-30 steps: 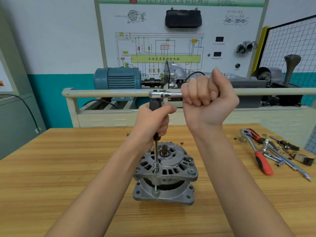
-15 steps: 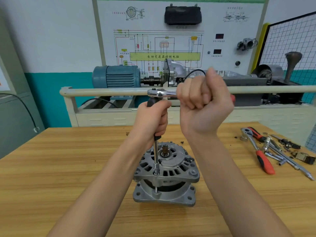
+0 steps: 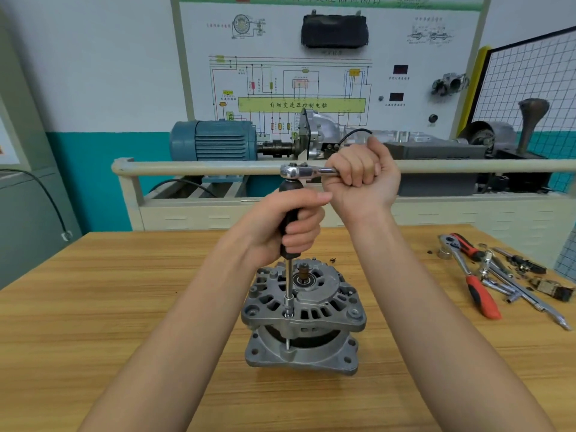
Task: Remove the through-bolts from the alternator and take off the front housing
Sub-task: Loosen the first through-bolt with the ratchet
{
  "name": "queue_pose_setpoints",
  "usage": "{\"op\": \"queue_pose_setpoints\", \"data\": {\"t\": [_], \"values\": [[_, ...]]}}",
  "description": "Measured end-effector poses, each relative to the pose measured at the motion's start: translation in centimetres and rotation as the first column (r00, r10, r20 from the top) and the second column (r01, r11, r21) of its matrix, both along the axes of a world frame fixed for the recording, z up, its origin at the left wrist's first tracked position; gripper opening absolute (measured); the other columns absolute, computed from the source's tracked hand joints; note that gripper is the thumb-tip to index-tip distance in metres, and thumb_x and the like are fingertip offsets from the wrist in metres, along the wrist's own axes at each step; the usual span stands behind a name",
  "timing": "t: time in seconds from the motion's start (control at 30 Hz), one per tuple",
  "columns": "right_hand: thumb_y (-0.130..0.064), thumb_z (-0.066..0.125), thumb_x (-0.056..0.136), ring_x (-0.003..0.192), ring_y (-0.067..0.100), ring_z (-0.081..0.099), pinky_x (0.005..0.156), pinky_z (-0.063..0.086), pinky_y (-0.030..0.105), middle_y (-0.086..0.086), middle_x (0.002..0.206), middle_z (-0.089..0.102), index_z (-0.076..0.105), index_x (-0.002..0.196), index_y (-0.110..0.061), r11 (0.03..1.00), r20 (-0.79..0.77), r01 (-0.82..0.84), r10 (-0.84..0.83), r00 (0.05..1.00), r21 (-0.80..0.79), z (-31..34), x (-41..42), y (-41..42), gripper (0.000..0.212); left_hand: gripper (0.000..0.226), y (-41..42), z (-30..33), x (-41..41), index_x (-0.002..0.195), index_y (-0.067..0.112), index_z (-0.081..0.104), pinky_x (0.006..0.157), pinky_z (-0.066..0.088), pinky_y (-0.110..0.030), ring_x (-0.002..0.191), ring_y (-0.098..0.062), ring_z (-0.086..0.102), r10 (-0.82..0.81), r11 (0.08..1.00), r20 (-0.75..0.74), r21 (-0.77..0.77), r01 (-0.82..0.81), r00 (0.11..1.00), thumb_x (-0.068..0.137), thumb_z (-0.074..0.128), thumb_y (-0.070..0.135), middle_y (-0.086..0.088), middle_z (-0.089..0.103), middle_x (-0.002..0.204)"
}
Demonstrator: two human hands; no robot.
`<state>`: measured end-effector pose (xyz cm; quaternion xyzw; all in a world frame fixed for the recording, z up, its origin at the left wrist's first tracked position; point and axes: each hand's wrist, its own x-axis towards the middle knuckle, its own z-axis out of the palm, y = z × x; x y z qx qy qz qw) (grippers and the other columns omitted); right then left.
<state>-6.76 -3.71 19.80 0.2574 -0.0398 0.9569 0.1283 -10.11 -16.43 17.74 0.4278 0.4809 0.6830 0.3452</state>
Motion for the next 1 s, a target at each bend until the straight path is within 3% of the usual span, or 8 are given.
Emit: {"op": "queue_pose_setpoints", "data": {"t": [0.1,0.2,0.37,0.43,0.6,0.7,0.83,1.0], "values": [[-0.013,0.043,0.081,0.038,0.009,0.009,0.036,0.019,0.023,-0.003,0.030,0.024,0.032,0.035,-0.015,0.992,-0.039,0.105,-0.103,0.994,0.064,0.0,1.1,-0.3,0.047,0.043,0.2,-0.2,0.1,0.040,0.018,0.034,0.030,0.016,-0.011,0.024,-0.004,0.018,0.055,0.998,0.016,0.004,-0.056,0.998,0.079,0.053,0.017,0.006,0.023,0.032],[-0.013,0.040,0.085,0.038,0.011,0.011,0.039,0.020,0.023,-0.005,0.031,0.025,0.033,0.035,-0.017,0.926,-0.135,0.320,-0.297,0.945,0.202,-0.1,2.6,-1.3,0.050,0.046,0.3,-0.5,0.6,0.045,0.020,0.030,0.032,0.016,-0.010,0.026,-0.006,0.015,0.279,0.960,-0.018,0.041,-0.279,0.960,0.083,0.054,0.011,0.006,0.021,0.035],[-0.005,0.040,0.086,0.035,0.007,0.025,0.046,0.021,0.022,-0.006,0.037,0.026,0.026,0.045,-0.019,0.516,-0.490,0.789,-0.620,0.613,0.335,-0.4,3.8,-3.9,0.046,0.044,1.8,-0.7,1.3,0.053,0.020,0.029,0.036,0.016,-0.014,0.030,-0.009,0.016,0.596,0.803,-0.058,0.049,-0.594,0.801,0.087,0.052,0.002,0.008,0.024,0.037],[-0.003,0.039,0.086,0.035,0.006,0.026,0.046,0.020,0.022,-0.007,0.037,0.027,0.027,0.045,-0.020,0.469,-0.504,0.818,-0.645,0.575,0.333,-0.3,3.9,-3.9,0.045,0.041,2.0,-0.7,1.2,0.056,0.019,0.029,0.036,0.016,-0.015,0.031,-0.009,0.017,0.606,0.796,-0.075,0.041,-0.604,0.792,0.086,0.053,0.002,0.008,0.025,0.037],[-0.013,0.039,0.088,0.037,0.011,0.013,0.038,0.023,0.021,-0.007,0.032,0.026,0.034,0.034,-0.019,0.816,-0.232,0.471,-0.413,0.880,0.334,0.6,2.7,-1.0,0.054,0.042,0.7,-0.7,0.2,0.049,0.017,0.039,0.035,0.024,-0.017,0.031,-0.010,0.024,0.383,0.924,-0.099,0.050,-0.380,0.918,0.082,0.060,0.005,0.004,0.030,0.039],[-0.014,0.042,0.081,0.038,0.009,0.008,0.036,0.019,0.021,-0.004,0.031,0.022,0.030,0.035,-0.016,0.977,-0.001,0.160,-0.161,0.987,0.139,0.5,1.0,0.0,0.048,0.034,0.2,-0.2,-0.5,0.047,0.018,0.043,0.033,0.024,-0.015,0.029,-0.008,0.027,0.110,0.994,-0.027,0.028,-0.110,0.994,0.079,0.054,0.014,0.004,0.032,0.038],[-0.012,0.043,0.079,0.030,0.011,0.016,0.036,0.017,0.021,-0.004,0.031,0.022,0.030,0.036,-0.016,0.991,0.025,0.125,-0.126,0.992,0.040,0.2,0.3,0.1,0.045,0.045,0.5,-0.3,-0.5,0.041,0.018,0.032,0.030,0.015,-0.010,0.024,-0.003,0.020,0.027,0.999,0.077,0.018,-0.029,0.997,0.081,0.052,0.017,0.007,0.024,0.032],[-0.012,0.038,0.087,0.037,0.011,0.012,0.039,0.020,0.022,-0.005,0.033,0.021,0.034,0.035,-0.018,0.864,-0.181,0.430,-0.394,0.901,0.260,0.1,2.6,-1.5,0.053,0.055,0.9,-0.7,0.5,0.043,0.024,0.029,0.034,0.016,-0.011,0.027,-0.007,0.015,0.379,0.925,-0.052,0.043,-0.378,0.924,0.090,0.051,0.006,0.007,0.021,0.035]]}}
